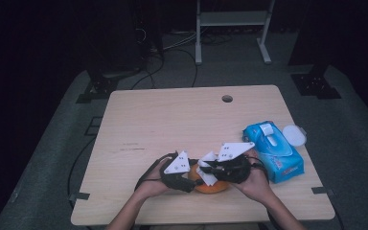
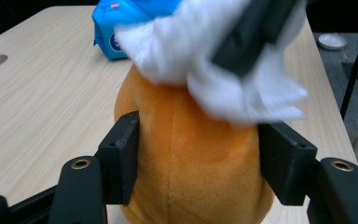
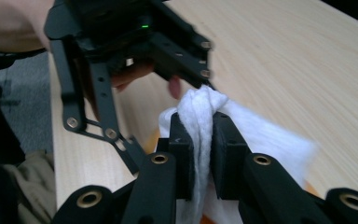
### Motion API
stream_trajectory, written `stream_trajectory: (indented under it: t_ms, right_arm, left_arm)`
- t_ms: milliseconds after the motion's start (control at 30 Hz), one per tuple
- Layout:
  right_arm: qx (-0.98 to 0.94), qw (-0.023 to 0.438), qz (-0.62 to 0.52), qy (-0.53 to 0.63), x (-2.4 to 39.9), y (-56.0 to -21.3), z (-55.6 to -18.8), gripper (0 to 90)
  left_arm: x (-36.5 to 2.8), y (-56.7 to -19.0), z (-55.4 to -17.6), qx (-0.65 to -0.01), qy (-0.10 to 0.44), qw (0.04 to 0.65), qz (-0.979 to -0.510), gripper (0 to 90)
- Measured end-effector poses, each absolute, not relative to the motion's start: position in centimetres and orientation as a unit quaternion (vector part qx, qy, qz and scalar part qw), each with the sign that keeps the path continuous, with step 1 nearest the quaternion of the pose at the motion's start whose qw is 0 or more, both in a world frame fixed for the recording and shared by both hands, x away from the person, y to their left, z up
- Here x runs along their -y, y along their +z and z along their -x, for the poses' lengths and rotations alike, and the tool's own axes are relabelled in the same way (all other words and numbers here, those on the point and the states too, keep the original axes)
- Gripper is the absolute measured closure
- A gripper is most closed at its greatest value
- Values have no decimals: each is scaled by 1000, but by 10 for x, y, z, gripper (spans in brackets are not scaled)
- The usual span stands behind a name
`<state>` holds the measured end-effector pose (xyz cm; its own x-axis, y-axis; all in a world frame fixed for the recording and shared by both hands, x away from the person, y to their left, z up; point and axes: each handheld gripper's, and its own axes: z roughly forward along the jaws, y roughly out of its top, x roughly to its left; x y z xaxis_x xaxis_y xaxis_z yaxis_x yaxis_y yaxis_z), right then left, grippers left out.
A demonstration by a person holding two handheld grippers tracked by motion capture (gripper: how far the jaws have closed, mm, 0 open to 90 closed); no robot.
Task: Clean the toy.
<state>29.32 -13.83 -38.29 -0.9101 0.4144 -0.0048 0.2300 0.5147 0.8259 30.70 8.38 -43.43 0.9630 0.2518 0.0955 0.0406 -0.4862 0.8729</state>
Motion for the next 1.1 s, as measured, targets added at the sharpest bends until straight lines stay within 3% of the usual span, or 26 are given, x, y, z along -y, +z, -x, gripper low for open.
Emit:
stream_trajectory:
  t_ms: [133,267,567,733,833,1100]
  right_arm:
    - [-854,112,-220,458,166,-385,-298,791]
    - [-847,105,-243,462,181,-391,-297,791]
    - [-857,117,-195,463,141,-385,-286,792]
    - [-845,132,-237,460,171,-389,-298,793]
    - [-835,115,-263,470,188,-394,-301,793]
    - [-849,115,-212,470,150,-389,-290,792]
  left_arm:
    - [-89,-438,-311,-97,90,511,-850,362]
    - [-84,-436,-312,-106,73,517,-846,291]
    - [-85,-438,-307,-93,94,505,-853,348]
    - [-95,-442,-315,-116,77,512,-847,347]
    - [-93,-443,-315,-110,79,515,-847,347]
    - [-88,-440,-308,-89,92,500,-856,347]
